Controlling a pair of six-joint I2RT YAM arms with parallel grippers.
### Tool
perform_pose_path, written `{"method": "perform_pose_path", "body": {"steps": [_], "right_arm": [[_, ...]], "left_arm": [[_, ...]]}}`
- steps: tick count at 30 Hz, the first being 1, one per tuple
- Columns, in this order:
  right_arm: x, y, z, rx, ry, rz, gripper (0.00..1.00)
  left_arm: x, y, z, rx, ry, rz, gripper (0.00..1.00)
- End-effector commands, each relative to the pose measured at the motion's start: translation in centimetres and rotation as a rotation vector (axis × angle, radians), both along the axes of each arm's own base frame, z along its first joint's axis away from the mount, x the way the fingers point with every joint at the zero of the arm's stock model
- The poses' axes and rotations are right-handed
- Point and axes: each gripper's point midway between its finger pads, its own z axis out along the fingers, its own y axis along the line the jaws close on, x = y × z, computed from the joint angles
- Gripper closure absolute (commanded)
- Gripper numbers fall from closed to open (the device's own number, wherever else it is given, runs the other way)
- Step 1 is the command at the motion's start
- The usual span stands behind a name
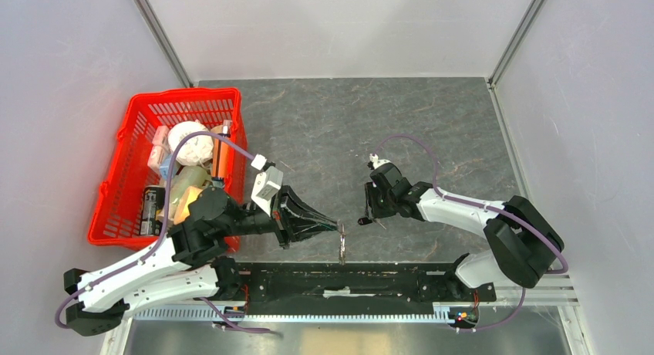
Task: Put the keys on the keyring
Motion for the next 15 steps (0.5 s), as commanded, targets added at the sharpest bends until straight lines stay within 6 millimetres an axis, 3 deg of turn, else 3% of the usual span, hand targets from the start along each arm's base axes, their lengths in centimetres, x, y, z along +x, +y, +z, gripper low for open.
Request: {"method": "perform_pose_path", "body": {"steps": [1, 15], "right_arm": [[0.2, 0.1, 0.0, 0.001, -0.014, 0.000, 0.59], [-0.1, -0.3, -1.1, -0.018, 0.009, -0.019, 0.61]], "left_arm": [[-0.3, 0.3, 1.8, -0.049, -0.065, -0.008, 0.98], [-0.3, 0.4, 1.7, -0.049, -0.060, -0.006, 0.98]]}}
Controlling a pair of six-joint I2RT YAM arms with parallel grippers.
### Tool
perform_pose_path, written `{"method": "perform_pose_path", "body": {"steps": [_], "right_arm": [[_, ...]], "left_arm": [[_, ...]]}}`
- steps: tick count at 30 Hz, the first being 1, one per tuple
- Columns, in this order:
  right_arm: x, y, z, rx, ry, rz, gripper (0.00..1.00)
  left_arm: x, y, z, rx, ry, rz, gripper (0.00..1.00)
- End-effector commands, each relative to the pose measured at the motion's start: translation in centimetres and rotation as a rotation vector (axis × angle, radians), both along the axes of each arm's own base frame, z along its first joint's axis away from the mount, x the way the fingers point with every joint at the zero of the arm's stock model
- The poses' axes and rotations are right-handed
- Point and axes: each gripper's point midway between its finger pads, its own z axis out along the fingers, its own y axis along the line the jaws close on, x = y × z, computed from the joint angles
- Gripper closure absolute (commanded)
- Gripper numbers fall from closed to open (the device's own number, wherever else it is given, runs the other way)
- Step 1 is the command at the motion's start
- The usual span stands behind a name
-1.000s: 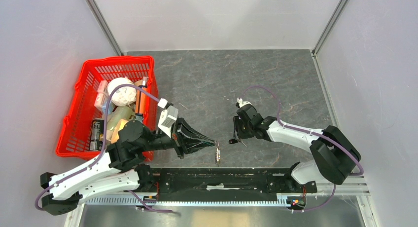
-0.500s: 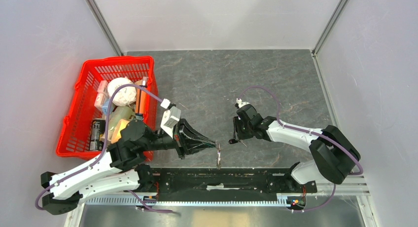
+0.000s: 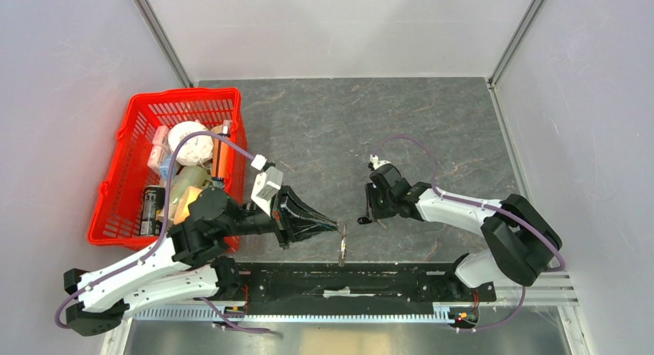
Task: Put the keys on the keyring
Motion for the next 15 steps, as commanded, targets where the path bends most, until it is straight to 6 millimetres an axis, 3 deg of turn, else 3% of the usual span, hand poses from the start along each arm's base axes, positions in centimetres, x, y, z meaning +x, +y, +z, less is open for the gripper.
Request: {"method": "perform_pose_path", "body": {"steps": [1, 15], "right_arm": [[-0.01, -0.15, -0.56, -0.006, -0.001, -0.014, 0.61], [-0.91, -0.29, -0.21, -0.024, -0.011, 0.005, 0.80]], "left_arm": [[-0.31, 0.42, 1.73, -0.051, -0.061, -0.006, 0.98], [-0.18, 0.41, 1.62, -0.051, -0.058, 0.000, 0.98]]}}
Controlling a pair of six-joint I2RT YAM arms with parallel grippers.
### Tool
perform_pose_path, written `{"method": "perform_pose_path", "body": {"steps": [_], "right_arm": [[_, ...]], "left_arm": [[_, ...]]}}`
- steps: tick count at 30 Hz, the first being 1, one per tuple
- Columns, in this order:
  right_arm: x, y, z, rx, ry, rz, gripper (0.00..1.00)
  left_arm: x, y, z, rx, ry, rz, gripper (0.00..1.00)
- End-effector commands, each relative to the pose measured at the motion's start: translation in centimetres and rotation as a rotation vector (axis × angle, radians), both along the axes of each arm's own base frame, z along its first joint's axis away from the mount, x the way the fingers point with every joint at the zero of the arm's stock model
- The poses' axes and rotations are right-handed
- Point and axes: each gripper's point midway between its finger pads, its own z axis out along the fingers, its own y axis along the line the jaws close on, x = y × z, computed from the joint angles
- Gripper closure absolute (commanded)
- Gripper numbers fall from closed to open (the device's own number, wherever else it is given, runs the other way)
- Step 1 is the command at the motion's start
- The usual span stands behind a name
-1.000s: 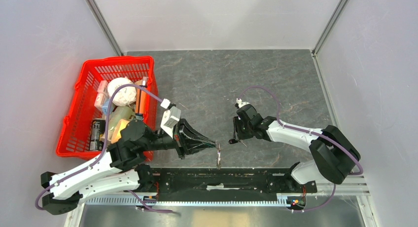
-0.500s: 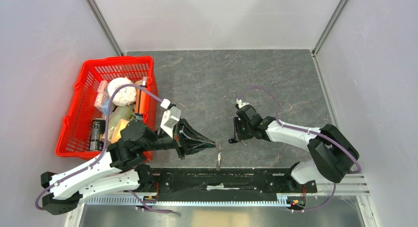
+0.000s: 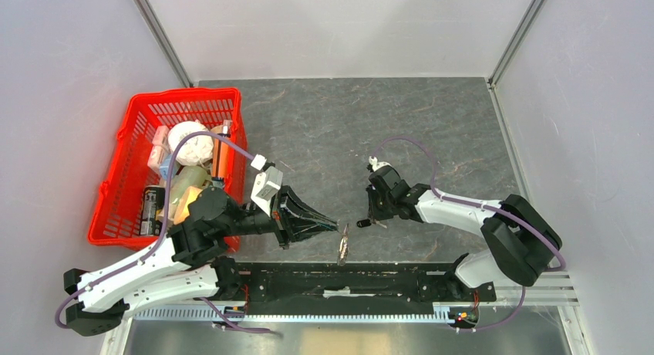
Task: Put the keys on the keyring
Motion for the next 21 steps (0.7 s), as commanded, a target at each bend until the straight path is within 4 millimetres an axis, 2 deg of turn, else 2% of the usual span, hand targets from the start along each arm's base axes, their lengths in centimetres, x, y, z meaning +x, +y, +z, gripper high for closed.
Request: {"method": "perform_pose_path", "body": {"steps": [1, 5, 11, 12, 13, 15, 18, 21], "right_arm": [[-0.7, -0.4, 0.0, -0.026, -0.014, 0.003, 0.84], [-0.7, -0.4, 0.9, -0.038, -0.041, 0.005, 0.99], [-0.5, -0.1, 4.7, -0.012, -0.124, 0.004, 1.00], [-0.6, 0.0, 5.5, 0.002, -0.135, 0.004, 0.97], [-0.8, 0.1, 6.3, 0.016, -0.143, 0.004, 0.91], [-1.4, 0.2, 7.1, 0.043, -0.142, -0.002, 0.65], [-2.1, 0.2, 6.8, 0.087, -0.108, -0.047, 0.37], [-2.4, 0.3, 5.7, 0.112, -0.078, -0.101, 0.25]], "left_arm": [[-0.2, 0.4, 1.6, -0.050, -0.057, 0.001, 0.98], [-0.1, 0.4, 1.6, -0.051, -0.055, 0.002, 0.98], [-0.1, 0.5, 1.7, -0.055, -0.057, 0.006, 0.98], [-0.1, 0.5, 1.7, -0.055, -0.057, 0.007, 0.98], [-0.1, 0.4, 1.7, -0.054, -0.056, 0.006, 0.98], [-0.1, 0.5, 1.8, -0.056, -0.058, 0.006, 0.98], [-0.2, 0.5, 1.9, -0.057, -0.058, 0.004, 0.98], [-0.2, 0.6, 2.0, -0.060, -0.060, 0.003, 0.98]]}}
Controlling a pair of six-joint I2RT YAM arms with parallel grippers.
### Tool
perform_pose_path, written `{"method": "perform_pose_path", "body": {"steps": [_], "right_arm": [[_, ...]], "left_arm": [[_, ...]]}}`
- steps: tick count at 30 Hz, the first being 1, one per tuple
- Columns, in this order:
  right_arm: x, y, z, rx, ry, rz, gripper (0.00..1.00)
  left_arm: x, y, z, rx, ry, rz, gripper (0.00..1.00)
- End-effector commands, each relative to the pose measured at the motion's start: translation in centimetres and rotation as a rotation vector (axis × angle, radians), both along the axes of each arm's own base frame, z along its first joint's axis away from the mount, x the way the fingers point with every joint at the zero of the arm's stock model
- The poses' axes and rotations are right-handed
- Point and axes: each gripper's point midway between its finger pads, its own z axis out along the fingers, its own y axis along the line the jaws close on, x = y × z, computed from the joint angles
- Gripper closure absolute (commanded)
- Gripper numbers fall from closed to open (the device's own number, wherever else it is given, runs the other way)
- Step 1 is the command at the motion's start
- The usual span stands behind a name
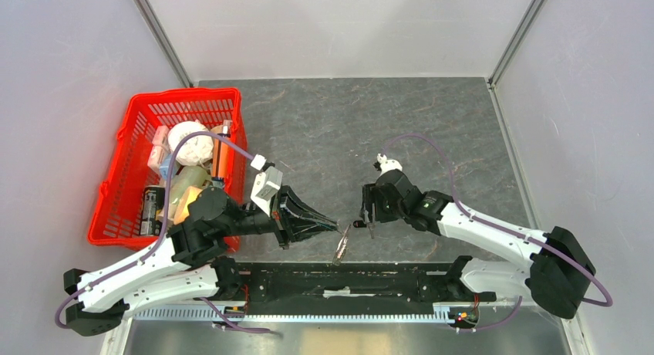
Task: Put the keys on the keyring
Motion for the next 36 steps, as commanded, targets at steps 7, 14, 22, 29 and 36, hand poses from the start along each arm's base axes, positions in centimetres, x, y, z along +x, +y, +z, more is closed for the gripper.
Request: {"method": "perform_pose_path", "body": {"steps": [7, 14, 22, 29, 36], "right_arm": [[-0.4, -0.2, -2.7, 0.042, 0.089, -0.180, 0.18], [-0.6, -0.3, -4.1, 0.019, 0.137, -0.307, 0.13], [-1.4, 0.3, -5.2, -0.031, 0.180, -0.406, 0.11], [-1.4, 0.8, -5.7, -0.037, 0.211, -0.536, 0.08], [-1.2, 0.8, -5.8, 0.020, 0.232, -0.691, 0.07]], "left_arm": [[-0.3, 0.9, 2.1, -0.056, -0.061, 0.007, 0.98], [-0.5, 1.3, 2.1, -0.056, -0.072, 0.008, 0.98], [-0.6, 2.0, 2.0, -0.054, -0.069, 0.021, 0.98], [-0.8, 2.5, 2.2, -0.067, -0.072, 0.022, 0.98], [-1.2, 3.3, 2.1, -0.060, -0.073, 0.024, 0.98]]}}
